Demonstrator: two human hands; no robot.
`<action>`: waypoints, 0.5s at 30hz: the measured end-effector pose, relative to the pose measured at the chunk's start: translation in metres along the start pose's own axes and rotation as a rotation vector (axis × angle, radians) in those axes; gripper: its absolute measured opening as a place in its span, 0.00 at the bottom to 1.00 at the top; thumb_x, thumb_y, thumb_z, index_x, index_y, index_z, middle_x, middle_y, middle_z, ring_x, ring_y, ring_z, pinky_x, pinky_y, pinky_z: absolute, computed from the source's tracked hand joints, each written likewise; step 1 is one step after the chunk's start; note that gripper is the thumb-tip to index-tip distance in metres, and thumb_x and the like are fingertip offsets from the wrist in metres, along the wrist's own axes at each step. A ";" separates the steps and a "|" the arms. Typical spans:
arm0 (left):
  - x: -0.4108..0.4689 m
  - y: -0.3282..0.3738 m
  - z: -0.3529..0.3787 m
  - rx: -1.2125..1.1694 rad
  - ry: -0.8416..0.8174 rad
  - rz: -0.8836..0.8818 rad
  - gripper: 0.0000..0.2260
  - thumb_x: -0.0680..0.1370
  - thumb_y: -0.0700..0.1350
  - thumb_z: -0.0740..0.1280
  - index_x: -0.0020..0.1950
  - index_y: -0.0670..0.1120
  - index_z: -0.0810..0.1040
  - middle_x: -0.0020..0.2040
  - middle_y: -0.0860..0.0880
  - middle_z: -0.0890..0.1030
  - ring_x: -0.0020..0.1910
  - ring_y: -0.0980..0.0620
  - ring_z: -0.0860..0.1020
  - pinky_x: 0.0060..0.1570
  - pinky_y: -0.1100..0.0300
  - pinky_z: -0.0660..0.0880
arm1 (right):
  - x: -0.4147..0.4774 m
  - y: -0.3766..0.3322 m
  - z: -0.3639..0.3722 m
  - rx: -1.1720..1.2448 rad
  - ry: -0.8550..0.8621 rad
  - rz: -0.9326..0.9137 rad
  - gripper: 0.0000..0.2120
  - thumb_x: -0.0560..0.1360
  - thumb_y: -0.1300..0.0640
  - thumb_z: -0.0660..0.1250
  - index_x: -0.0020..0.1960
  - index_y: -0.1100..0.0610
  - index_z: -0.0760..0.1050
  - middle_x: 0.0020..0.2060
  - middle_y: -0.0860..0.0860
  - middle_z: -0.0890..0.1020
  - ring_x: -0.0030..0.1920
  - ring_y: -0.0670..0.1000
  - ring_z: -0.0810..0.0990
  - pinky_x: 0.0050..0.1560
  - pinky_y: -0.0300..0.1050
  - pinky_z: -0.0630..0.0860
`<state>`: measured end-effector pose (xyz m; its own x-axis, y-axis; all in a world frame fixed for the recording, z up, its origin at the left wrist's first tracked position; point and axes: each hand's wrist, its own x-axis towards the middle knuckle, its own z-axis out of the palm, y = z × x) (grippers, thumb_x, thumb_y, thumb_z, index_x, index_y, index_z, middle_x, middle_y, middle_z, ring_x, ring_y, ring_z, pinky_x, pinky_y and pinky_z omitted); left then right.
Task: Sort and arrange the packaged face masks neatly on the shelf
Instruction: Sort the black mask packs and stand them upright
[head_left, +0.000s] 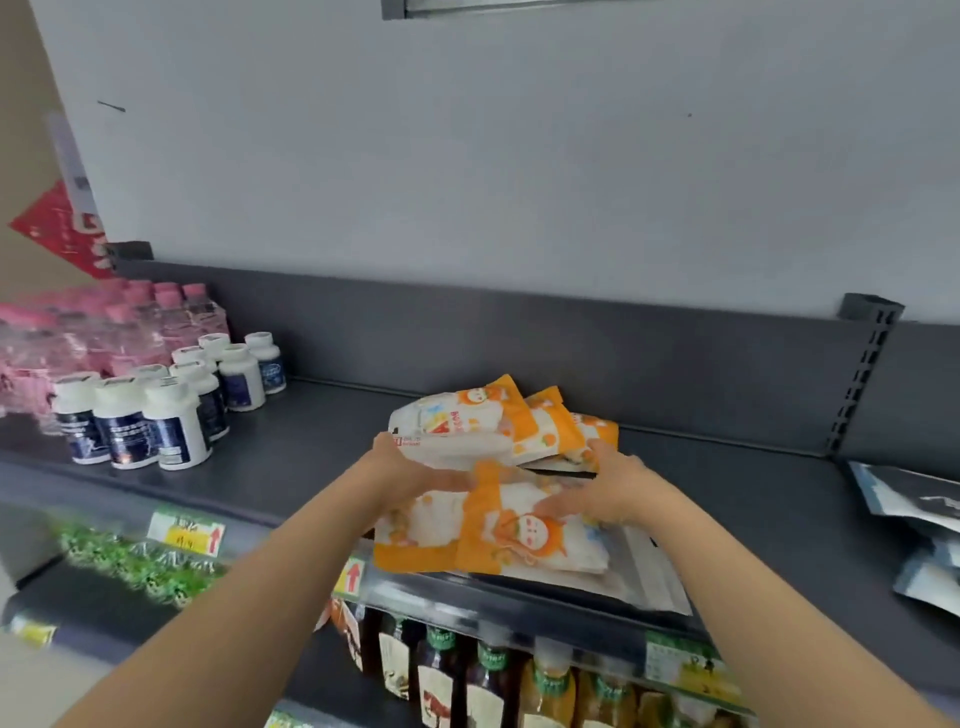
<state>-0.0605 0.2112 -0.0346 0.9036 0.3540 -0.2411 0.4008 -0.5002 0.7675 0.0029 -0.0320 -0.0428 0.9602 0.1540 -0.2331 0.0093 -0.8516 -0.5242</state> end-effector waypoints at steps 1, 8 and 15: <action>0.001 0.000 0.006 -0.036 -0.023 0.034 0.58 0.58 0.60 0.82 0.78 0.44 0.52 0.69 0.44 0.71 0.64 0.42 0.73 0.59 0.48 0.75 | -0.003 -0.002 0.007 0.042 0.025 0.013 0.62 0.51 0.28 0.75 0.77 0.45 0.51 0.74 0.57 0.59 0.72 0.61 0.62 0.66 0.61 0.69; -0.003 -0.004 0.027 -0.375 -0.097 0.129 0.60 0.63 0.45 0.83 0.79 0.56 0.41 0.72 0.47 0.68 0.66 0.42 0.73 0.55 0.43 0.78 | -0.027 0.000 0.027 0.205 0.209 0.037 0.61 0.52 0.24 0.71 0.76 0.43 0.47 0.71 0.55 0.61 0.70 0.60 0.63 0.69 0.61 0.64; 0.013 0.014 0.000 -0.682 -0.098 0.216 0.53 0.66 0.43 0.81 0.79 0.59 0.48 0.64 0.48 0.76 0.52 0.43 0.82 0.40 0.44 0.83 | -0.029 -0.009 -0.004 0.440 0.313 -0.087 0.56 0.59 0.31 0.74 0.77 0.47 0.50 0.72 0.50 0.65 0.67 0.55 0.70 0.58 0.50 0.71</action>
<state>-0.0430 0.2088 -0.0275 0.9743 0.2141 -0.0698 0.0571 0.0654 0.9962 -0.0237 -0.0310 -0.0283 0.9989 0.0009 0.0465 0.0396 -0.5421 -0.8394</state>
